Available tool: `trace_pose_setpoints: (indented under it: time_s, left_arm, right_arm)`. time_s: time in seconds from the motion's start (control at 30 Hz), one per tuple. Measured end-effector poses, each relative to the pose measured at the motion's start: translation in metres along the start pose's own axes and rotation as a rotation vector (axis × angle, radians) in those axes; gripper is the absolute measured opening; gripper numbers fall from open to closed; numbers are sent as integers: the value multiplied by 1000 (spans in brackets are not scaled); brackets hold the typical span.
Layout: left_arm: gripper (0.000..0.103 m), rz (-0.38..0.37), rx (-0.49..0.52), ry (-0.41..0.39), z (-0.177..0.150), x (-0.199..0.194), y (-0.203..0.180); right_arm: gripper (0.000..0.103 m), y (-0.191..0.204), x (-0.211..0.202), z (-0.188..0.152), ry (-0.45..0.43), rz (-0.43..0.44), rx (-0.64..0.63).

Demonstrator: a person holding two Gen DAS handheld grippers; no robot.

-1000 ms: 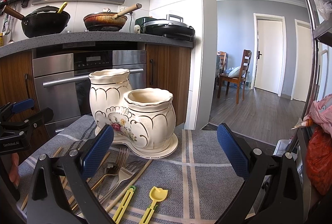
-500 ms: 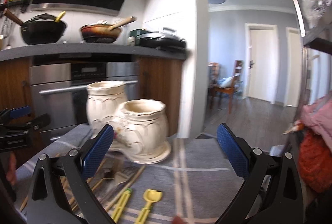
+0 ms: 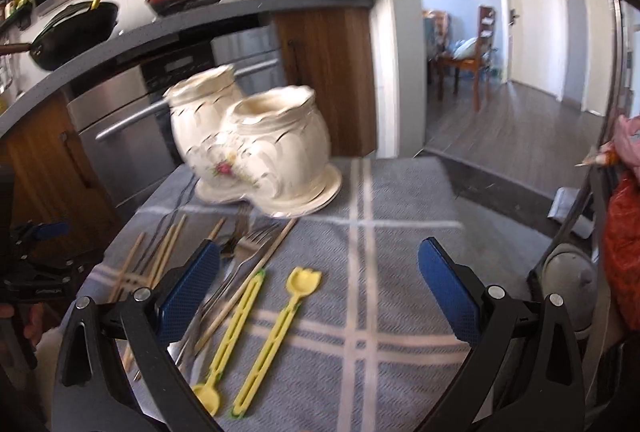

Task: Organize utensils
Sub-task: 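Lower both tools toward the utensils lying on the grey cloth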

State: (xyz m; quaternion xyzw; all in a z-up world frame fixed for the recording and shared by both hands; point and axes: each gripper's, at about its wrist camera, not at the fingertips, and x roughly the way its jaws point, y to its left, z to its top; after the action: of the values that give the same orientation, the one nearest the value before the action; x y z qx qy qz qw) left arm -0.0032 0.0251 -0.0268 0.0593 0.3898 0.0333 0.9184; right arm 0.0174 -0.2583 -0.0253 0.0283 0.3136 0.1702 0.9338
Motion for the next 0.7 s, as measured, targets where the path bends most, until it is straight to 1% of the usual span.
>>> trace_pose_setpoints:
  time_s: [0.03,0.1,0.2,0.27,0.33,0.37,0.43,0.47,0.53,0.6,0.7]
  left_arm:
    - [96,-10,5,18,-1,2,-3]
    - [95,-24,19,42,-2,5,-9]
    - [94,-36,40,66,-5,8,-18]
    - [88,-48,45,74,-7,10,-19]
    - [75,-68,42,97,-9,13,-20]
    - [72,-81,39,111,-10,16,-20]
    - [60,-105,38,137,-13,20,-21]
    - [58,-109,41,144,-13,21,-22]
    - [49,-111,55,154,-14,22,-25]
    - [44,-111,57,164,-16,25,-27]
    - [38,-127,39,154,-15,26,-25]
  right_arm:
    - [98,5,2,-3,22,14,-21]
    - [98,17,6,-6,49,9,-79]
    - [98,26,9,-11,61,-3,-127]
    - [98,27,9,-11,62,-26,-138]
    - [98,27,11,-11,67,-44,-149]
    - [97,27,13,-12,72,-48,-150]
    - [93,24,17,-12,89,-44,-147]
    - [92,23,19,-12,99,-39,-145]
    - [89,24,22,-14,108,-34,-146]
    - [88,26,24,-15,113,-37,-160]
    - [87,28,25,-16,116,-32,-161]
